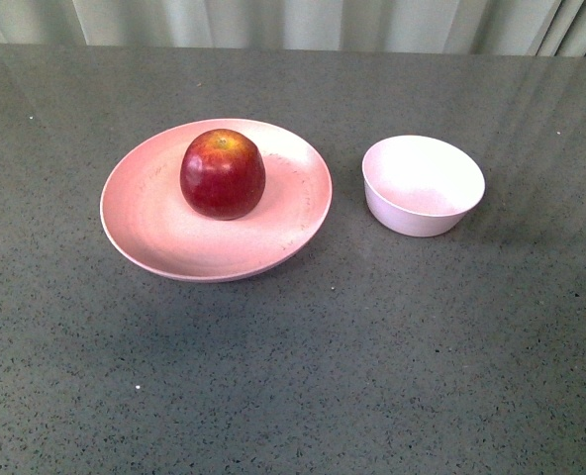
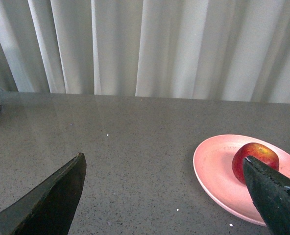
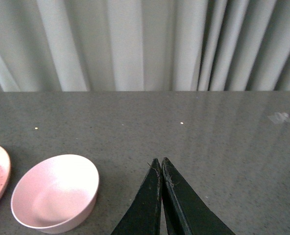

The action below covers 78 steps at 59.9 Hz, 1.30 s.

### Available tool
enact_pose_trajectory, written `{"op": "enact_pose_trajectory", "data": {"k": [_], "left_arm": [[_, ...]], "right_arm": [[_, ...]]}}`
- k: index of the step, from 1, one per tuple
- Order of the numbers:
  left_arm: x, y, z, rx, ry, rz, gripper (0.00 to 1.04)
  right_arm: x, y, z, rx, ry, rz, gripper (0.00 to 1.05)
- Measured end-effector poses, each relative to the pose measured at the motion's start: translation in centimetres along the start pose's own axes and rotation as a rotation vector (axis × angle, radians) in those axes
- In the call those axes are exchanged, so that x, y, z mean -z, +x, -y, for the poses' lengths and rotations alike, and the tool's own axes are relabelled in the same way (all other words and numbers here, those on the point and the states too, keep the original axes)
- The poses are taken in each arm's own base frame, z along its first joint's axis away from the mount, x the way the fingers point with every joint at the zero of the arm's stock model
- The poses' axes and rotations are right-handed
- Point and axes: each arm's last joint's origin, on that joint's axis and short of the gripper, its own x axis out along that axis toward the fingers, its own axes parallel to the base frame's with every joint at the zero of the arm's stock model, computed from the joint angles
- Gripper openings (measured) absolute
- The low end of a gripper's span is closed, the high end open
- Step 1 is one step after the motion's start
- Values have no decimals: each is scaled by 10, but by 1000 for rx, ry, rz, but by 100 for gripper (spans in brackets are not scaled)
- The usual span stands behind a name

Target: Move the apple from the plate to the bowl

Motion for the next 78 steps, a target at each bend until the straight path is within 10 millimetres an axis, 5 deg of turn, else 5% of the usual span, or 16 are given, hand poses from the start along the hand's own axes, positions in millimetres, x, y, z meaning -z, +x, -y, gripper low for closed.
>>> {"op": "enact_pose_trajectory", "data": {"k": [36,78], "left_arm": [[0,0,0,0,0,0,96],[0,0,0,0,0,0,96]], "right_arm": [[0,-60,1,-2,-1,-4,2],[-11,-89,1,-1,-1,34,2]]}}
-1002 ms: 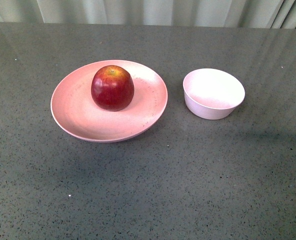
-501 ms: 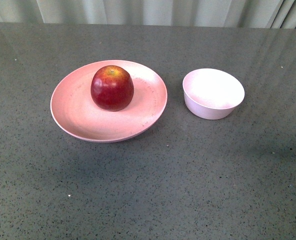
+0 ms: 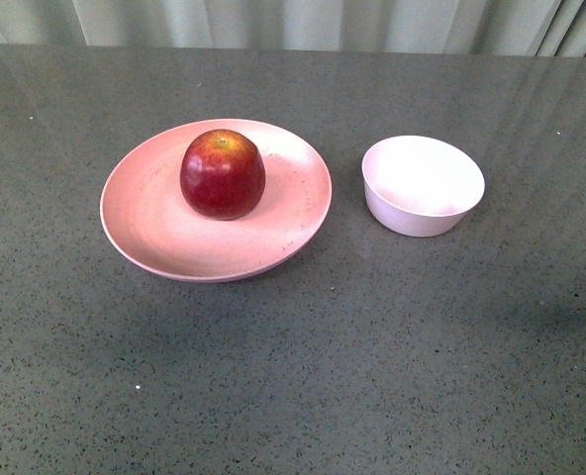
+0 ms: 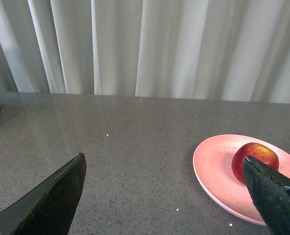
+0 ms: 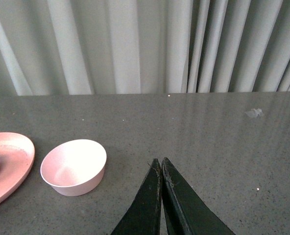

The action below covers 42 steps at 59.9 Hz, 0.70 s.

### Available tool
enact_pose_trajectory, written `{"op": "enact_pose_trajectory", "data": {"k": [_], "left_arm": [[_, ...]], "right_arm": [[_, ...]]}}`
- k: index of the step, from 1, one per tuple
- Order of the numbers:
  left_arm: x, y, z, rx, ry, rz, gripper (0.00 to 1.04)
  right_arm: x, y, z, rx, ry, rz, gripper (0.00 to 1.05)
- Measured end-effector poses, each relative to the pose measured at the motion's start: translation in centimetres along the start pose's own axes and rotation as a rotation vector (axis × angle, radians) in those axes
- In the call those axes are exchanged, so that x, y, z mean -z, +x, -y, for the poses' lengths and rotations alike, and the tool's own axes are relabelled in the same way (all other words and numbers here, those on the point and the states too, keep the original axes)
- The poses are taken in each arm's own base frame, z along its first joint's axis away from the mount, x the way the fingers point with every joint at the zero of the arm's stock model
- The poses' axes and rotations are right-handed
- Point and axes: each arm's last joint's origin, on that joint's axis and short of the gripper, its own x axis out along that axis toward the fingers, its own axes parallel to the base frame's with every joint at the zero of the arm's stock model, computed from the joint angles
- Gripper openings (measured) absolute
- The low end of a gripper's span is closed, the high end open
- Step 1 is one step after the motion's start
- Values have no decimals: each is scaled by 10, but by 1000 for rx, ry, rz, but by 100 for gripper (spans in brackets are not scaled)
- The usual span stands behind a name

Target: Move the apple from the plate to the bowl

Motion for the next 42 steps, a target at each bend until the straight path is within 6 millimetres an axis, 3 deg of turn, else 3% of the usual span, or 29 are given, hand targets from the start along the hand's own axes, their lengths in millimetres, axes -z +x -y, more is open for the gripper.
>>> {"op": "enact_pose_trajectory", "data": {"k": [42], "left_arm": [[0,0,0,-1,0,0,96]], "right_arm": [[4,-22,0,2,-1,-30,2]]}}
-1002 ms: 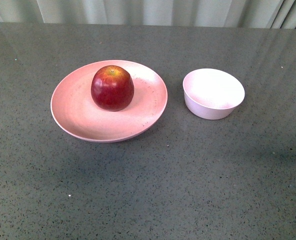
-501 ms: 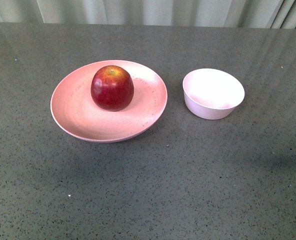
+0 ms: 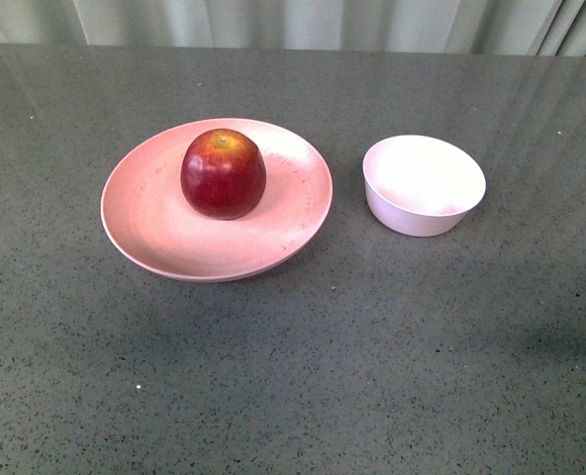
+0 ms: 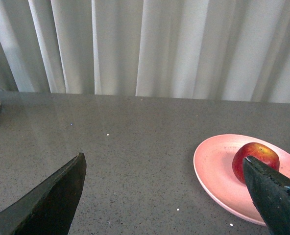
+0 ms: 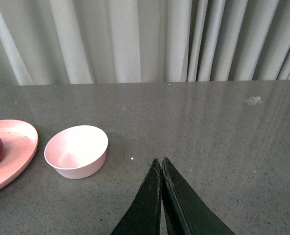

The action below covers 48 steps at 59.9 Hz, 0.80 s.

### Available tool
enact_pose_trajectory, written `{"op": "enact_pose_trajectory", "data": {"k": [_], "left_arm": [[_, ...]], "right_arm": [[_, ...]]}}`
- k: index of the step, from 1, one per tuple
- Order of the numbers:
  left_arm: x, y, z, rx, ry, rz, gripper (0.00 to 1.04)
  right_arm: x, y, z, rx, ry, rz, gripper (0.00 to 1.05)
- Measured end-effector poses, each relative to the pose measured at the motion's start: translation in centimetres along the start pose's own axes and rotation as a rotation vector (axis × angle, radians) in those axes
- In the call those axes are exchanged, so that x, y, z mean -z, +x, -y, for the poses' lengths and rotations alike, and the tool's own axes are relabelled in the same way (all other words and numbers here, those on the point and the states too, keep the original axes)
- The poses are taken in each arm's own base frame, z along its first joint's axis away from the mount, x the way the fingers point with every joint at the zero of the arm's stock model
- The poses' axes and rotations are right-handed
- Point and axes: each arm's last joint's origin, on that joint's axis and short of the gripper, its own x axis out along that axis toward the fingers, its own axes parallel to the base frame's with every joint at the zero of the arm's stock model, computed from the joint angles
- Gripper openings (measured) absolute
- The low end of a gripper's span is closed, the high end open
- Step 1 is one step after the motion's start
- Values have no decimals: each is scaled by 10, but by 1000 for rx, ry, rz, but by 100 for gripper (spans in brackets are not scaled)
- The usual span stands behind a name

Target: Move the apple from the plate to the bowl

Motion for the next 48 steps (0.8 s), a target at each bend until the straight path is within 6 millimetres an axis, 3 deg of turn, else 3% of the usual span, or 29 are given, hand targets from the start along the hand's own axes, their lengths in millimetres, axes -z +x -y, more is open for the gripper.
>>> {"op": "enact_pose_trajectory", "data": {"k": [15,17,24,36,42,48], "left_arm": [[0,0,0,0,0,0,96],[0,0,0,1,0,0,96],[0,0,0,0,0,0,96],[0,0,0,3,1,-2,96],[-2,5,2,167,28,-264,96],[-9,25,6,230,49,-320,96]], "right_arm": [[-2,-3,0,-2,0,26,2],[-2,-3,0,-2,0,26,6],[-2,-3,0,-2,0,26,36],[-2,-3,0,-2,0,26,69],[-2,-3,0,-4,0,26,86],[-2,-3,0,-2,0,27,97]]}}
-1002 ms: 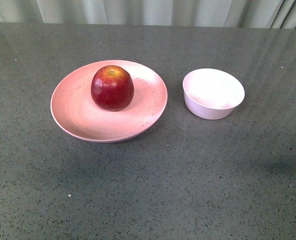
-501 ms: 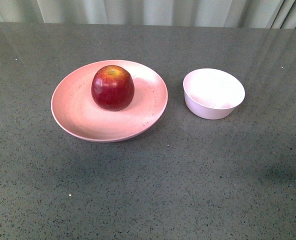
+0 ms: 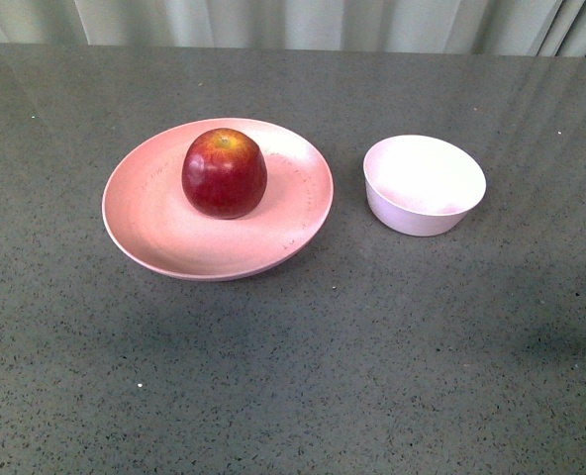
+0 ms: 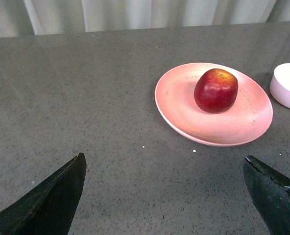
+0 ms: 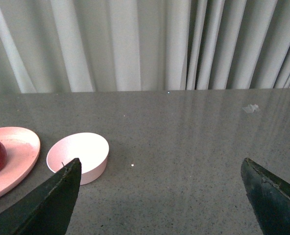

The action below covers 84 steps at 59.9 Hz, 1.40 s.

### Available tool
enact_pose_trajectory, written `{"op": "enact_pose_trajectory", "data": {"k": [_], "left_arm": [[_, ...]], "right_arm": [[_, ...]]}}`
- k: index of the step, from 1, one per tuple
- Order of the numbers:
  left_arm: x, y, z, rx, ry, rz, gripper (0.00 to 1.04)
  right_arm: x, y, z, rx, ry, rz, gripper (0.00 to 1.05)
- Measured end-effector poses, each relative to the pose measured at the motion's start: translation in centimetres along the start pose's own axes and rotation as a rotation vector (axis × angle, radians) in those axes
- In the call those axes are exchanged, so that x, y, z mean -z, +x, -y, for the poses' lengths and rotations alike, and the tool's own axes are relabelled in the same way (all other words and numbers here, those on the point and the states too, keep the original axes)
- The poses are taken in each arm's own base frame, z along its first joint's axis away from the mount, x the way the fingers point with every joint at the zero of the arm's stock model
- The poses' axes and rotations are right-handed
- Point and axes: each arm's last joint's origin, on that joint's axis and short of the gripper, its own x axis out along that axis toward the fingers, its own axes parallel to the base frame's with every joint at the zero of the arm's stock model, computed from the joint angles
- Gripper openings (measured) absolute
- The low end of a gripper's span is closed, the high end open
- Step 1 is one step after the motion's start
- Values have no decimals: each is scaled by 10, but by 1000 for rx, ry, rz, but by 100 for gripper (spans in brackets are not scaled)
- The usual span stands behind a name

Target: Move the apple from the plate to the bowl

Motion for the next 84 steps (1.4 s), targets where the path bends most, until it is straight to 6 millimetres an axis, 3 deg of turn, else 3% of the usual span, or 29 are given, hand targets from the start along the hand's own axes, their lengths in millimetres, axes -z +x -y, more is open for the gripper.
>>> {"op": "enact_pose_trajectory", "data": {"k": [5,13,18,31,58,72,84], "left_arm": [[-16,23,2,6,37,16,96],[-37,86,23,84,101,29,96],[-34,126,38,122,141,-27,96],[-24,184,66,150,225,-112,96],[-20,234,71,141,208,-179,96],[-25,245,72,149,180,-181,96],[-18,251,80,174,184,-203,96]], "right_arm": [[0,0,0,0,0,0,96],[0,0,0,0,0,0,96],[0,0,0,0,0,0,96],[0,0,0,0,0,0,96],[0,0,0,0,0,0,96],[0,0,0,0,0,0,96],[0,0,0,0,0,0,96]]}}
